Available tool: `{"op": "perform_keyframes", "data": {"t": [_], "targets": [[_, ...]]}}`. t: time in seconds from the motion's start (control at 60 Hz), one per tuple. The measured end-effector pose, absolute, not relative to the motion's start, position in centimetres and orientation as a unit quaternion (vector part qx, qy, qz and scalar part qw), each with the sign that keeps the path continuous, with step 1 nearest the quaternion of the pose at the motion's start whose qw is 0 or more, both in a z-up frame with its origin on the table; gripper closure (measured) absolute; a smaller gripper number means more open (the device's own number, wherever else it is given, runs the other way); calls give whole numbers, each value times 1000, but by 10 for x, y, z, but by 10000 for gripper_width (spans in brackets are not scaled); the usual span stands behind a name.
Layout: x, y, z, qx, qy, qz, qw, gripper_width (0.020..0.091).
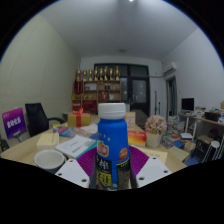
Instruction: Pour water
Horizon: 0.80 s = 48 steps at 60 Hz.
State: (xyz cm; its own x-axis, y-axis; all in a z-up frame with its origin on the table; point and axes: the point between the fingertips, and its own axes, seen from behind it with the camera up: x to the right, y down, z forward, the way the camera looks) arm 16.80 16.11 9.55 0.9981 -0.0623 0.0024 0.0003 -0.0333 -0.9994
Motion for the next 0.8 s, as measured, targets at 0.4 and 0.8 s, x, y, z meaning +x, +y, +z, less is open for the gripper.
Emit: {"op": "perform_keyframes", "data": {"t": [0.4, 0.8], "targets": [[188, 151, 80, -744, 35, -37, 666, 250], [149, -34, 129, -718, 15, -22, 695, 261]]}}
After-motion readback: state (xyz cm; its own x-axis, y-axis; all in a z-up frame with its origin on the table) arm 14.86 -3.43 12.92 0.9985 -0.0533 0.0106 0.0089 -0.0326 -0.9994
